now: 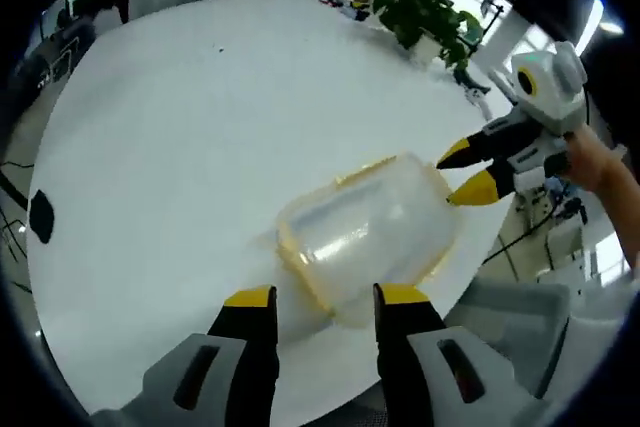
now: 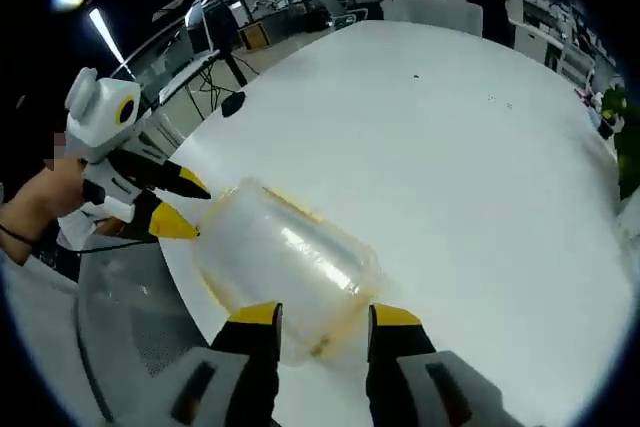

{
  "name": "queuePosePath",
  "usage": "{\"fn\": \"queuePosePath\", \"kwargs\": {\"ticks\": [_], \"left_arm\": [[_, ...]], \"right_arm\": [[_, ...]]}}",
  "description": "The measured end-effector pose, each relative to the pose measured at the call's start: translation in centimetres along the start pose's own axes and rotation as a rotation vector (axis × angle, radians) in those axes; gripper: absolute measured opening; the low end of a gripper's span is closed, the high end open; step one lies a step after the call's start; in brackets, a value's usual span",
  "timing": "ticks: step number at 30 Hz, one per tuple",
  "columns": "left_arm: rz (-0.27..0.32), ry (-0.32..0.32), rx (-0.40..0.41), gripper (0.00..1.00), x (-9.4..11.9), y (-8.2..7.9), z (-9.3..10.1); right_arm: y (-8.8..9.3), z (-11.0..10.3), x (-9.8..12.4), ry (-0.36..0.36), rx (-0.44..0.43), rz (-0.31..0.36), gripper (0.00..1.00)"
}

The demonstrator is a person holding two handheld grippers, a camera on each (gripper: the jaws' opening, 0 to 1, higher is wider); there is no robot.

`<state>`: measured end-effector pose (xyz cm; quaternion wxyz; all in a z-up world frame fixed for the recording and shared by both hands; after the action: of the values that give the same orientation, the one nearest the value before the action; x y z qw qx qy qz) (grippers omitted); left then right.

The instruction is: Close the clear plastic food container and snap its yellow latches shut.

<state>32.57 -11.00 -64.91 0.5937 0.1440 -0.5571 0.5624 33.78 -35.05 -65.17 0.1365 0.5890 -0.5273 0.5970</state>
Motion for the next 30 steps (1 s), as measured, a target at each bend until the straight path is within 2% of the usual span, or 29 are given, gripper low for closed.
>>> {"fn": "queuePosePath", "kwargs": {"ticks": [4, 8, 14, 25, 26, 30], "left_arm": [[0.009, -0.006, 0.052, 0.35, -0.1, 0.1, -0.2], [0.015, -0.005, 0.070, 0.35, -0.4, 0.0, -0.2], [0.011, 0.014, 0.094, 0.34, -1.0, 0.0, -0.1], [0.019, 0.038, 0.133, 0.32, -1.5, 0.0, -0.6], [0.015, 0.060, 0.145, 0.30, -1.6, 0.0, -0.4], [0.015, 0.057, 0.137, 0.30, -1.6, 0.0, -0.5]], "right_arm": [[0.2, 0.2, -0.3, 0.019, -0.040, -0.011, 0.31], [0.3, 0.5, -0.7, 0.028, -0.080, -0.017, 0.32], [0.3, 0.4, -1.0, 0.009, -0.141, -0.009, 0.32], [0.3, 0.4, -1.2, -0.018, -0.173, 0.002, 0.31], [0.3, 0.4, -1.2, -0.021, -0.178, 0.005, 0.31], [0.5, 0.5, -1.3, -0.031, -0.208, 0.012, 0.30]]}}
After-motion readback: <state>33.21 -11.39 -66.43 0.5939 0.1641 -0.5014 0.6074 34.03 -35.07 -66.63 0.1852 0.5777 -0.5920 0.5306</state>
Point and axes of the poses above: the point that each gripper's makers call its tool centre point, and the gripper's own axes: x roughly backward along the fingers, z roughly to its right, y roughly out of its underside, the point moved 9 cm from there along x, roughly backward along the fingers, and after that the axes turned 3 degrees about y, right-handed, at the moved point
